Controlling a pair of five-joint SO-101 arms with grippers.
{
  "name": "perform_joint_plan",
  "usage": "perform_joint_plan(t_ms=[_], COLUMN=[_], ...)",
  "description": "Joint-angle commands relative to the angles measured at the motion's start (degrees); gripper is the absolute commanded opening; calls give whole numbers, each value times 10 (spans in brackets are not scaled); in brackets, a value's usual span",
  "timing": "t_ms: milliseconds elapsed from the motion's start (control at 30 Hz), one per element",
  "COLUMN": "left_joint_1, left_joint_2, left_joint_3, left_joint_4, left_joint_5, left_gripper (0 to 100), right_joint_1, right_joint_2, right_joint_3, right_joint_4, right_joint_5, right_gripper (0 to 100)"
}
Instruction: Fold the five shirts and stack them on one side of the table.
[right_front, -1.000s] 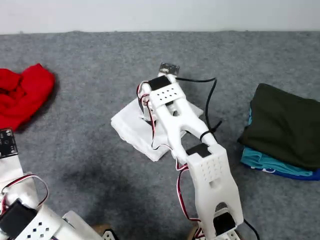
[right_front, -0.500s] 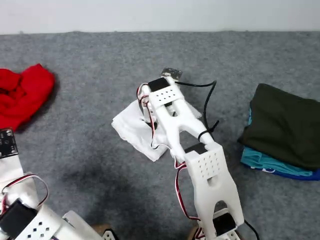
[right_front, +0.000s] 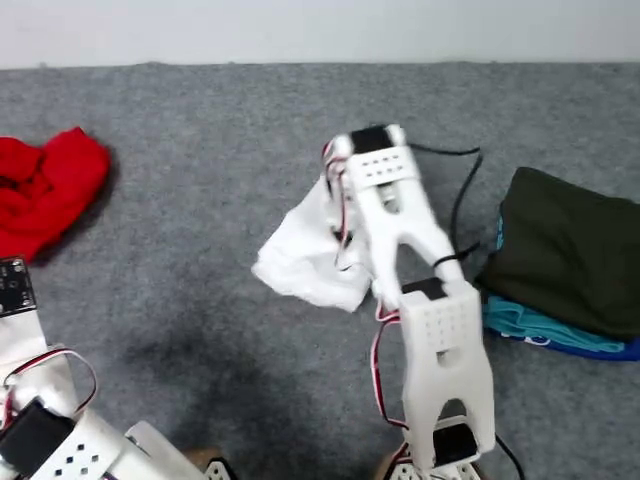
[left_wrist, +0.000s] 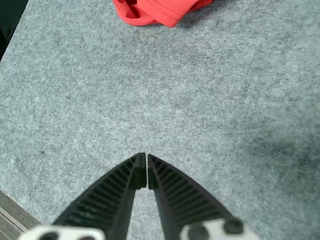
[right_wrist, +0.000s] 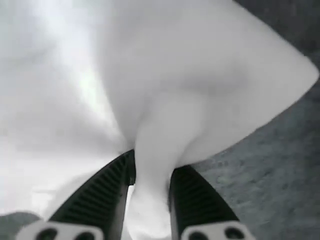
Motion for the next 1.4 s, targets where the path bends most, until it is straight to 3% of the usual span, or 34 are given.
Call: perform_joint_plan(t_ms=[0,233,567,867,1100,1167,1233,1367], left_joint_1=[4,4,4,5,72,82,83,83], left_joint_2=[-4,-4,-4,-2,-5,-5,-5,-2], left_joint_3=[6,8,9,9,7,8,9,10], left_joint_4=[-12,-12,-12,-12,-10,-10,-11,-9], left_joint_5=[1,-1,-1,-1,-1,-1,-1,-2], left_gripper=[15,15,15,15,15,15,15,15], right_joint_1=[32,110,274,423,494,501,502,496], right_joint_2=[-122,-266,-453,-450,-360,-326,-302,-298], right_joint_3=[-33,-20,175,187,187,186,178,103], right_joint_4=[24,27,25,22,-65,-74,-78,-49], right_joint_5=[78,240,401,530,567,580,578,499], right_gripper=[9,8,8,8,17,74,195,387])
